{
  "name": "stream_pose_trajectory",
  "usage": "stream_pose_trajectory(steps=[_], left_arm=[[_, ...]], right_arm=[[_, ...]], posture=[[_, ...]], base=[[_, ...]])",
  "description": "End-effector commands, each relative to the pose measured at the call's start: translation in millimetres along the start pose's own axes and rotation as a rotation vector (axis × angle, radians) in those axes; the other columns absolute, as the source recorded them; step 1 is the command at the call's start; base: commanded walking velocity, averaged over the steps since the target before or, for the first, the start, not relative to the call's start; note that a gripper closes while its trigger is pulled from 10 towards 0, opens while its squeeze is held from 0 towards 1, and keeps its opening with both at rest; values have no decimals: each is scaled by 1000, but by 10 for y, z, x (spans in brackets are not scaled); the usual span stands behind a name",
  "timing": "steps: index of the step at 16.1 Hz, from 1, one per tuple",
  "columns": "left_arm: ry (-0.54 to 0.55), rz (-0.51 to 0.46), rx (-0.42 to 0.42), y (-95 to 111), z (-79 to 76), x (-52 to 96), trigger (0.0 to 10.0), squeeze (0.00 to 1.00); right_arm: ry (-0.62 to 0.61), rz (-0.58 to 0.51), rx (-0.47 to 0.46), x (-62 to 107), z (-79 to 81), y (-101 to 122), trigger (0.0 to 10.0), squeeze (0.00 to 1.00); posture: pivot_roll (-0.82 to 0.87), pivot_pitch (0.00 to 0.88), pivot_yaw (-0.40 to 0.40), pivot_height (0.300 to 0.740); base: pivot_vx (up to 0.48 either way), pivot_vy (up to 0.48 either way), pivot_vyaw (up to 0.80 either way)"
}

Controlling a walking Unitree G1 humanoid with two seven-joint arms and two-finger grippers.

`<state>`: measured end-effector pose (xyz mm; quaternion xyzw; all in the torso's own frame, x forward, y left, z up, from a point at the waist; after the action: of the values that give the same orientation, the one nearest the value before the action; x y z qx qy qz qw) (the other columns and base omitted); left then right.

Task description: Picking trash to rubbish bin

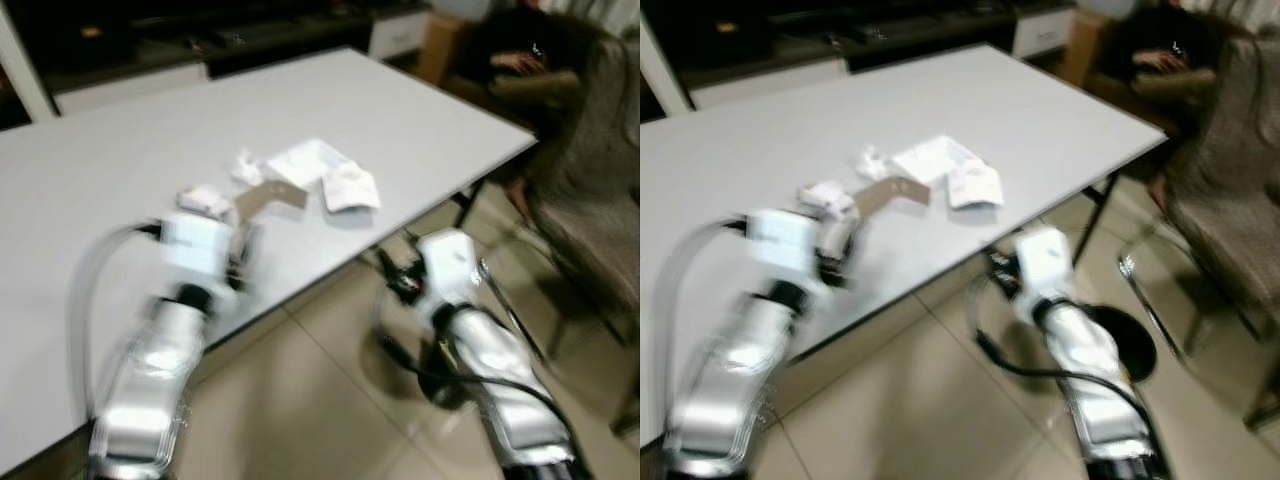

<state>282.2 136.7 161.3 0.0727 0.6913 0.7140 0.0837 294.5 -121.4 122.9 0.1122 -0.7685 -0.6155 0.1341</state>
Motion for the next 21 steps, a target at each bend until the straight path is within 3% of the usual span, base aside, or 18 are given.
stream_pose_trajectory(steps=[1,3,14,19,20,21], left_arm=[[39,-4,-23,21,118,30,10000,0],[37,-1,-33,19,125,39,10000,0],[-9,-3,-70,65,147,-32,10000,0],[-28,22,-49,52,133,-63,10000,0],[-39,23,-50,52,126,-65,10000,0],[-65,14,-56,67,112,-69,10000,0]], right_arm=[[50,-27,-3,-60,122,81,10000,0],[32,-43,-56,-72,113,98,10000,0],[27,-77,-43,-133,47,210,10000,0],[59,-62,-72,-142,-53,296,10000,0],[67,-53,-91,-137,-67,294,10000,1000],[44,-25,-94,-133,-142,265,10000,1000]], posture=[[1,15,-68,740],[3,14,-66,740],[5,18,-22,740],[-4,15,-29,740],[-4,16,-30,740],[-7,16,-33,740]], base=[[345,0,800],[345,0,0],[346,0,0],[204,0,0],[0,0,0],[0,0,0]])
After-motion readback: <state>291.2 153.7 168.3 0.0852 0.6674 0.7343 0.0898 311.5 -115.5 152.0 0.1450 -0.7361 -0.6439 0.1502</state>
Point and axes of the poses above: a point about 5 cm out from each wrist's last joint towards the gripper, its own x axis pointing back from the gripper into the wrist, its own y axis along the axis of the wrist's last joint, z = x × y, the point moved 2 cm from there along -x, pointing out of the wrist towards the gripper, and after that the axes turned 6 degrees about x, right-handed, at the moved point
